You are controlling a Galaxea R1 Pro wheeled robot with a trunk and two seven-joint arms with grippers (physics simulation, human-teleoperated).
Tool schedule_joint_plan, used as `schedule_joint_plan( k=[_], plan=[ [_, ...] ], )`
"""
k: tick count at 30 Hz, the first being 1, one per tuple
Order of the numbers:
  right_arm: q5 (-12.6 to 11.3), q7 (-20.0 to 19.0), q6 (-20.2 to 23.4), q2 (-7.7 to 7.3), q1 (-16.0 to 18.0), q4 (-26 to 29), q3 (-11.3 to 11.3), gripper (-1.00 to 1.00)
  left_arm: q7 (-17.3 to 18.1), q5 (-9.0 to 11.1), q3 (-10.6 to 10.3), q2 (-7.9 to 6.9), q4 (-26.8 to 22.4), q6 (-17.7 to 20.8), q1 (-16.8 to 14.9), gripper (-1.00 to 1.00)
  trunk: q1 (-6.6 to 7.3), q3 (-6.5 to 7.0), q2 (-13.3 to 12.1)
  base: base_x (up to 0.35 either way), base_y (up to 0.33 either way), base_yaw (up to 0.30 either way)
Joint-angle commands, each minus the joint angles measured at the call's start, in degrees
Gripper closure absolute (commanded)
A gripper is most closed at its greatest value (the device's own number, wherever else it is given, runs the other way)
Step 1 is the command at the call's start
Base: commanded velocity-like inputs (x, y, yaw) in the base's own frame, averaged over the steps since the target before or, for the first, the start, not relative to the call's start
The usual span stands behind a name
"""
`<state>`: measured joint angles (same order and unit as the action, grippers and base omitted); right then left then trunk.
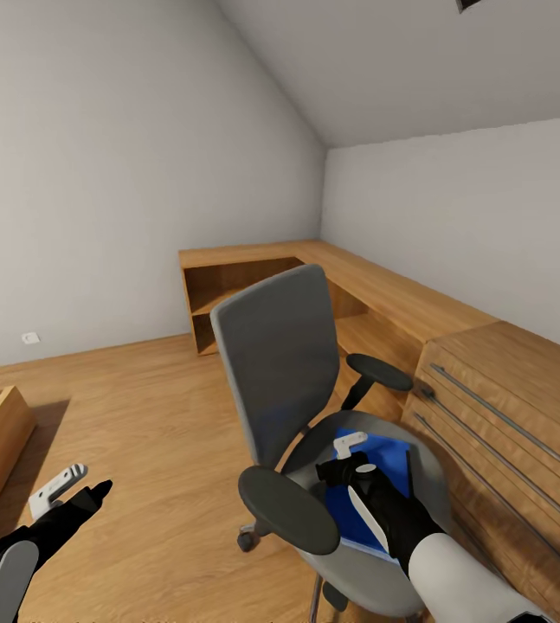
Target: In the bedroom, organize the workspace by keeping the computer under the desk, ensuring the monitor is on the desk, placing the keyboard on the desk next to the monitor, placing the mouse on the desk next to the keyboard, moving the folder from the swivel chair onto the desk next to the mouse, stacking the notebook on top of the folder with the pen on top of the notebook, and positioning the swivel chair next to the desk.
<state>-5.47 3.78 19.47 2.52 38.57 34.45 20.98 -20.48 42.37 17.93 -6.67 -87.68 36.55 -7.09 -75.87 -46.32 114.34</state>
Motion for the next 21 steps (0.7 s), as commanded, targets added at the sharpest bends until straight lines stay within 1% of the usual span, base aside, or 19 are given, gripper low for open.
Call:
schedule_joint_plan(
  k=[1, 7, 18, 21],
  plan=[
    [-0.9, 0.4, 0.2, -0.06, 0.0, -0.9, 0.3, -1.00, -0.5, 0.6, 0.0, -0.01, -0.1, 0.2, 0.0, -1.00, 0.01, -0.07, 0.0, -0.155, -0.033, 0.000],
    [-0.9, 0.4, 0.2, -0.06, 0.0, -0.9, 0.3, -1.00, -0.5, 0.6, 0.0, -0.01, 0.0, 0.1, 0.0, -1.00, 0.01, -0.07, 0.0, -0.192, -0.071, 0.000],
    [-0.9, 0.4, 0.2, -0.06, 0.0, -0.8, 0.3, -1.00, -0.5, 0.6, 0.0, -0.01, 0.0, 0.1, 0.0, -1.00, 0.01, -0.07, 0.0, -0.036, -0.013, 0.000],
    [-0.9, 0.4, 0.2, -0.06, 0.0, -0.8, 0.3, -1.00, -0.4, 0.6, 0.0, -0.01, 0.0, 0.1, 0.0, -1.00, 0.01, -0.07, 0.0, -0.182, -0.001, 0.000]
  ],
)
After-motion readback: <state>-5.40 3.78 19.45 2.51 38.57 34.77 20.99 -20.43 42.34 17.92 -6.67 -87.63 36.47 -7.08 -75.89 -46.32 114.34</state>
